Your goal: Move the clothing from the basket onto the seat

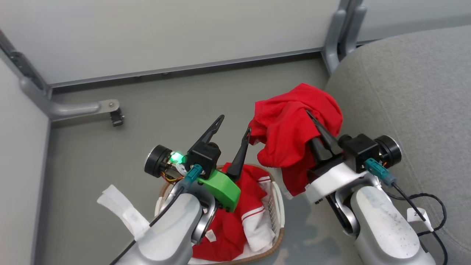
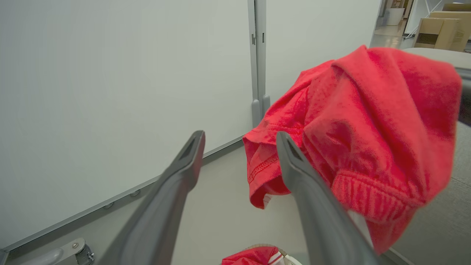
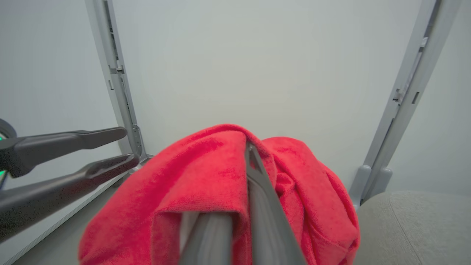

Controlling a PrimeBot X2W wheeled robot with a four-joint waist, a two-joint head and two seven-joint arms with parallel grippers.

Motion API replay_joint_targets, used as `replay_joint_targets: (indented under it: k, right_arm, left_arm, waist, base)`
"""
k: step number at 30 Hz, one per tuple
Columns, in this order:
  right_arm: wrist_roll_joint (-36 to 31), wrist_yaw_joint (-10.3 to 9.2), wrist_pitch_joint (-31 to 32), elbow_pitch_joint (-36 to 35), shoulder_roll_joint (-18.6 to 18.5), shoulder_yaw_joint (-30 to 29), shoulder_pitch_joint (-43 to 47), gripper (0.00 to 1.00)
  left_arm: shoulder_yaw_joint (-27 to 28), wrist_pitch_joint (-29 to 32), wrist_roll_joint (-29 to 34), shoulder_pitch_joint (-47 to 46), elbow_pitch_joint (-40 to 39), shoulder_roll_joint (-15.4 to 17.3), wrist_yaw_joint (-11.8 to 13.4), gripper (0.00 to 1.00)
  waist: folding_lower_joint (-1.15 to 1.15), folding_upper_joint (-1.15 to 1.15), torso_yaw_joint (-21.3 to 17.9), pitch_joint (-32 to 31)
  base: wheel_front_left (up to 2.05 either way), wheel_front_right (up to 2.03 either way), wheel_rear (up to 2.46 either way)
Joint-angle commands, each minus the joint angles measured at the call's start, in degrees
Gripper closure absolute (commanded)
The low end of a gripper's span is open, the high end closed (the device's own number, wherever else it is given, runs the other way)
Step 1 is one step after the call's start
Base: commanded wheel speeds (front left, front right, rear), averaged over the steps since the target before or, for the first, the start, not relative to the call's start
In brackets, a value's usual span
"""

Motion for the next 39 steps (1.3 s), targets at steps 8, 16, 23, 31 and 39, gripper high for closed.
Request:
replay_joint_targets:
  k: [8, 16, 23, 31, 39]
  right_arm:
    - [1.8, -0.08, 0.0, -3.9, -0.2, -1.8, 1.9, 1.00]
    - [2.3, -0.08, 0.0, -4.8, -0.2, -3.1, 2.8, 1.00]
    - [1.3, -0.08, 0.0, -4.3, -0.2, -6.1, 1.5, 1.00]
    - [-3.4, -0.08, 0.0, -2.1, -1.8, -13.3, -3.8, 1.00]
    - [-6.7, -0.08, 0.0, 4.7, -10.0, -17.7, -15.2, 1.00]
  left_arm:
    - [3.8, -0.2, 4.2, 2.2, -0.4, 0.9, -1.5, 0.00]
    - [6.4, -0.2, 7.3, 3.4, -0.7, 0.3, -2.8, 0.00]
    - [7.7, -0.2, 9.5, 3.7, -0.2, -0.3, -4.3, 0.00]
    - [7.9, -0.2, 11.8, 2.3, 0.3, -0.8, -5.8, 0.00]
    - [7.7, -0.2, 14.2, -0.6, 1.0, -0.6, -6.9, 0.00]
  waist:
    - [0.00, 0.00, -15.8, 3.7]
    - [0.00, 0.00, -22.8, 5.3]
    - [0.00, 0.00, -26.1, 7.5]
    - [0.00, 0.00, -24.9, 12.3]
    - [0.00, 0.00, -20.3, 18.9]
  base:
    - [0.00, 0.00, 0.00]
    - [0.00, 0.00, 0.00]
    - [0.00, 0.00, 0.00]
    - [0.00, 0.00, 0.00]
    - [0.00, 0.00, 0.00]
